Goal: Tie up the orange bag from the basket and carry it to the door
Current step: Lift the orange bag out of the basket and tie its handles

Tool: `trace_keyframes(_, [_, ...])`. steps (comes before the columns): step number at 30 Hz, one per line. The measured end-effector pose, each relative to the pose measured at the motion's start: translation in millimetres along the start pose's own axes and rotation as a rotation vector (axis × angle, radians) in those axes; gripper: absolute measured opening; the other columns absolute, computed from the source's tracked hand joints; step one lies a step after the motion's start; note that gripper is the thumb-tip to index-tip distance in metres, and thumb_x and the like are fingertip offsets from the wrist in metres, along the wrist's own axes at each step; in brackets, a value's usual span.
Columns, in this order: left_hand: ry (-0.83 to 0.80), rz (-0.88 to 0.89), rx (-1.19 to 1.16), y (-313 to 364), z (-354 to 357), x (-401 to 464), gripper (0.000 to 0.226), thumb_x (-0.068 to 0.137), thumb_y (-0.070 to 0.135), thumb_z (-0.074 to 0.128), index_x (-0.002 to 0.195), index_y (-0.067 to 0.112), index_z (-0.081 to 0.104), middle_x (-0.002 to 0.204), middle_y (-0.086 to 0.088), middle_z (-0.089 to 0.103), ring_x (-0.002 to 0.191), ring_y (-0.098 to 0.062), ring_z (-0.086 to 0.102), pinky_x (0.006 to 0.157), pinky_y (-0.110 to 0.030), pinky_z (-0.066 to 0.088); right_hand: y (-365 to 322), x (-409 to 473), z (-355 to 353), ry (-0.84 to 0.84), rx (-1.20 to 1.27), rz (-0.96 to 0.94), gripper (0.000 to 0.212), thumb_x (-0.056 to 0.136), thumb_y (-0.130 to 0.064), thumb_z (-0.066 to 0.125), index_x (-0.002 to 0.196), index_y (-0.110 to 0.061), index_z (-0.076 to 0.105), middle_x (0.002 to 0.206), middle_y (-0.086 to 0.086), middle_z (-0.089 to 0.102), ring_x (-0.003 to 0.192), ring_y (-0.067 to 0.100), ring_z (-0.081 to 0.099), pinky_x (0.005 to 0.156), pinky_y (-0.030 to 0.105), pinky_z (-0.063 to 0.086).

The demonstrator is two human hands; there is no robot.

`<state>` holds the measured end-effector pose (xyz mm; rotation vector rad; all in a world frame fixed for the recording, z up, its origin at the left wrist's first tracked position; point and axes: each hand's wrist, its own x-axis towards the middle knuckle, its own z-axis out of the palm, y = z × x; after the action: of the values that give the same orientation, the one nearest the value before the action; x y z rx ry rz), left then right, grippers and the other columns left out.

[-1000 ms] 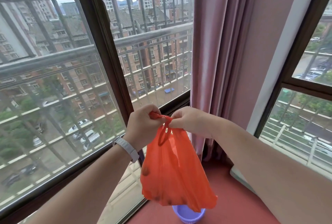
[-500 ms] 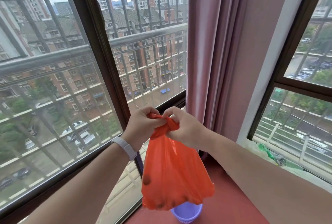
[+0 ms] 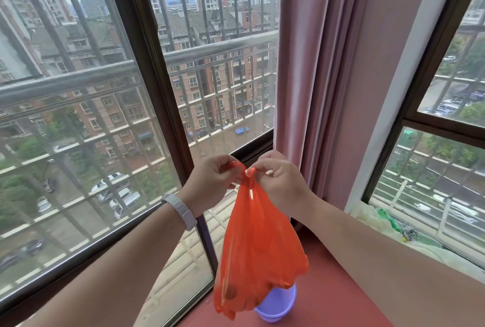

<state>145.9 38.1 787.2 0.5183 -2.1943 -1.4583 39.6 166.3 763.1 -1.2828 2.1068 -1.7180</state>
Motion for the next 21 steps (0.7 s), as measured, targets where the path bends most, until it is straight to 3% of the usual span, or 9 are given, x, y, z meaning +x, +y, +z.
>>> trace_keyframes(4, [-0.015,-0.023,0.048,-9,7,-4,0.019,0.094,0.013,0.055,0.078,0.014,0.067,0.075,-0.003,0.074,0.075,-0.013,0.070,0.058,-0.026,0.052,2,-9,-1,-0.099,0.295,0.276,0.012,0.088,-0.013,0.057,0.081,-0.008,0.067,0.073,0.016,0.057,0.066,0.026,0.047,0.061,0.033,0.041])
trace_keyframes(7, [-0.050,-0.069,-0.140,-16,7,-4,0.018,0.095,0.011,0.053,0.083,0.005,0.064,0.076,-0.003,0.072,0.072,-0.016,0.065,0.055,-0.026,0.045,-1,-11,-5,-0.114,0.466,0.353,0.021,0.092,-0.008,0.053,0.076,-0.014,0.064,0.062,0.008,0.055,0.056,0.017,0.047,0.055,0.028,0.036])
trace_keyframes(12, [-0.190,-0.085,-0.418,-22,6,-4,0.016,0.090,0.015,0.052,0.082,0.004,0.061,0.073,0.001,0.065,0.066,-0.012,0.058,0.054,-0.024,0.038,-4,-9,-9,-0.093,0.748,0.471,0.022,0.097,-0.005,0.047,0.078,-0.009,0.058,0.065,0.005,0.062,0.050,0.013,0.049,0.052,0.030,0.035])
trace_keyframes(18, [-0.319,-0.066,-0.409,-25,10,-7,0.016,0.084,0.016,0.050,0.076,0.005,0.059,0.069,-0.003,0.057,0.062,-0.014,0.053,0.053,-0.022,0.038,2,-12,-9,-0.029,0.814,0.559,0.030,0.090,-0.005,0.043,0.061,-0.011,0.052,0.056,0.003,0.057,0.047,0.014,0.046,0.050,0.028,0.036])
trace_keyframes(21, [-0.285,-0.058,-0.233,-30,15,-8,0.021,0.090,0.013,0.052,0.075,0.001,0.059,0.063,-0.001,0.057,0.055,-0.008,0.049,0.052,-0.017,0.035,10,-10,-13,0.027,0.755,0.597,0.029,0.085,-0.005,0.046,0.058,-0.013,0.051,0.057,0.002,0.055,0.048,0.013,0.044,0.045,0.025,0.031])
